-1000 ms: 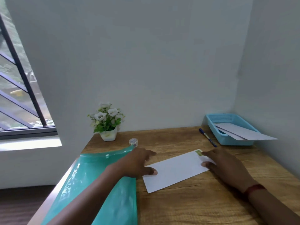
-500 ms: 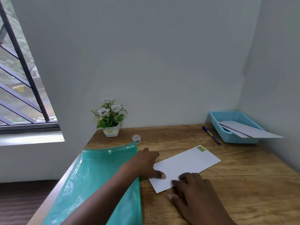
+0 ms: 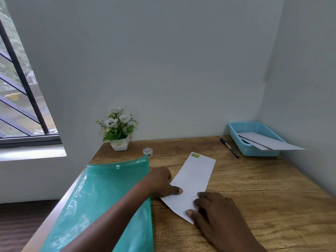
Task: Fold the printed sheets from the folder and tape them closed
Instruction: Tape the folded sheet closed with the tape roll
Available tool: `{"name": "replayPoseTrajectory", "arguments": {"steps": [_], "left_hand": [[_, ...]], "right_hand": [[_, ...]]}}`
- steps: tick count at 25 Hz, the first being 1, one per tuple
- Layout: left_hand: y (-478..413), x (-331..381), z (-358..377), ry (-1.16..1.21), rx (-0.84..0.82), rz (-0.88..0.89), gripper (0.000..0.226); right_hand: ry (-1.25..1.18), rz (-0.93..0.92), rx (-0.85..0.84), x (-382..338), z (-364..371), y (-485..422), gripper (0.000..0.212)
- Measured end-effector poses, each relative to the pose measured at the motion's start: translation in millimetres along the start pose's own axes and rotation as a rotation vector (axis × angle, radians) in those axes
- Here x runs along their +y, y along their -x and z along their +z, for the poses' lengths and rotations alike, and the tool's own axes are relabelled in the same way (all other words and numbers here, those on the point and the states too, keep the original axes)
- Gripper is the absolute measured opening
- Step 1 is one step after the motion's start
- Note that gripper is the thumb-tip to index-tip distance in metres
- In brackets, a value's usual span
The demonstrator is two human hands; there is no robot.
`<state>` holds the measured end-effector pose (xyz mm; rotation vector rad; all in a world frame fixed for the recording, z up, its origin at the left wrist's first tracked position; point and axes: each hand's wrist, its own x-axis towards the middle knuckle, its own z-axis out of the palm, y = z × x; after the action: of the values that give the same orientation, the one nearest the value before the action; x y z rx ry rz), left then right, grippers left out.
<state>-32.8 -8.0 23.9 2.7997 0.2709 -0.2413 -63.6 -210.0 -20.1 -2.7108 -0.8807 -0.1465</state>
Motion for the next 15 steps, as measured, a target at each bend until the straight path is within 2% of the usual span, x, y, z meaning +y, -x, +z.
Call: {"name": "replayPoseTrajectory", "arguments": {"steps": [5, 8, 9, 12, 13, 15], "left_hand": [[11, 0, 2, 0.395, -0.052, -0.044, 0.048], [21, 1, 8, 0.610, -0.085, -0.087, 0.042], [24, 2, 11, 0.688, -0.094, -0.090, 0.041], [32, 5, 16, 0.811, -0.063, -0.068, 0.038], [34, 7, 17, 0.833, -0.044, -0.057, 0.037], [39, 11, 19, 0.868, -0.001, -0.033, 0.036]], "right_hand": [[-0.088, 0.033, 0.009, 3, -1, 0, 0.088], [-0.248, 0.078, 0.027, 3, -2, 5, 0.081], [-0.299, 0.103, 0.062, 1, -3, 7, 0.071], [-0.535, 0.251, 0.346, 4, -9, 12, 0.016], [-0.632, 0.337, 0.373, 6, -13, 12, 0.010], [-0.844, 0.501, 0.275, 11, -20, 13, 0.007]]}}
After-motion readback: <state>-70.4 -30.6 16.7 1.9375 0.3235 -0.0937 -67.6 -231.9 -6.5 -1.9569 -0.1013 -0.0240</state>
